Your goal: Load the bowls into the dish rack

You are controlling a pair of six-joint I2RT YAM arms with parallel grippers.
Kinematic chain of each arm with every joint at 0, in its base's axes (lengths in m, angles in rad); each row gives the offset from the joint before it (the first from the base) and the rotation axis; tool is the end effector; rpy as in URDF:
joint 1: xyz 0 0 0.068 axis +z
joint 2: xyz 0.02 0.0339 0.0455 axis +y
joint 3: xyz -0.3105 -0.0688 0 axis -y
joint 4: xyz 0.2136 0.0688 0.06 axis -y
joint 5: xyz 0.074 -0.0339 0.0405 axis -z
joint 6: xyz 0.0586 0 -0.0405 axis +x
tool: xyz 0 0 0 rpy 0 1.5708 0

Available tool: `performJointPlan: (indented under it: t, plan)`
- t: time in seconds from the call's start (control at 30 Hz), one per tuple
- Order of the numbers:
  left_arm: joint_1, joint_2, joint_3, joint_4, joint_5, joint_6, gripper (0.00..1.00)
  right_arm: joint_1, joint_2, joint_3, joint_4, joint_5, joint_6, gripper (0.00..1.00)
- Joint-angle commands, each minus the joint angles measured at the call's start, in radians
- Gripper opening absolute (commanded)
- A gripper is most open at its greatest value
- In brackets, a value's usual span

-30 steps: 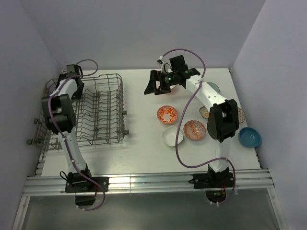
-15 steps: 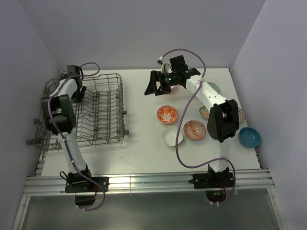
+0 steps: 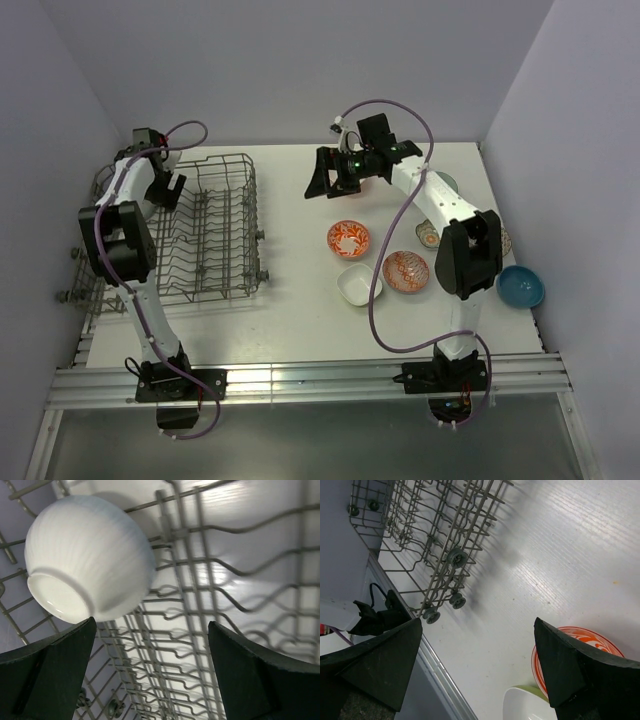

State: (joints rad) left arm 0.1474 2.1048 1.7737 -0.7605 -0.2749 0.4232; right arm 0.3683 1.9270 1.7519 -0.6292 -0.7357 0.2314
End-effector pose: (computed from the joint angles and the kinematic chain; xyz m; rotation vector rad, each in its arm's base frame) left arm 0.4523 0.0832 0.2524 0.2815 2.6941 0.5455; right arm 0.3875 0.1917 0.3418 -0.5306 2.3441 1.1573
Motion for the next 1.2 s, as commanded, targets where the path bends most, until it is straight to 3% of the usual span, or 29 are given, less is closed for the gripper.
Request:
performJointPlan:
  t: [0.0, 0.27, 0.5, 0.8, 1.17]
  plan:
    - [-0.002, -0.13, 0.065, -0.057, 0.163, -0.027, 1.0, -0.025, -0.097, 0.026, -0.015, 0.024, -0.043, 1.0]
    - [-0.003, -0.388, 0.036, -0.023, 0.662, -0.118, 0.99, -0.133, -0.138, 0.02, -0.059, 0.074, -0.069, 0.99]
    - [-0.008, -0.541, -0.12, 0.107, 0.946, -0.277, 0.98, -0.203, -0.099, 0.06, -0.145, 0.287, -0.093, 0.91]
    - [-0.022, -0.64, -0.339, 0.181, 1.053, -0.305, 0.96, -0.184, -0.065, -0.044, -0.253, 0.297, -0.271, 0.7]
    - [-0.034, -0.669, -0.43, 0.168, 1.117, -0.273, 0.93, -0.147, -0.086, -0.175, -0.325, 0.387, -0.435, 0.65]
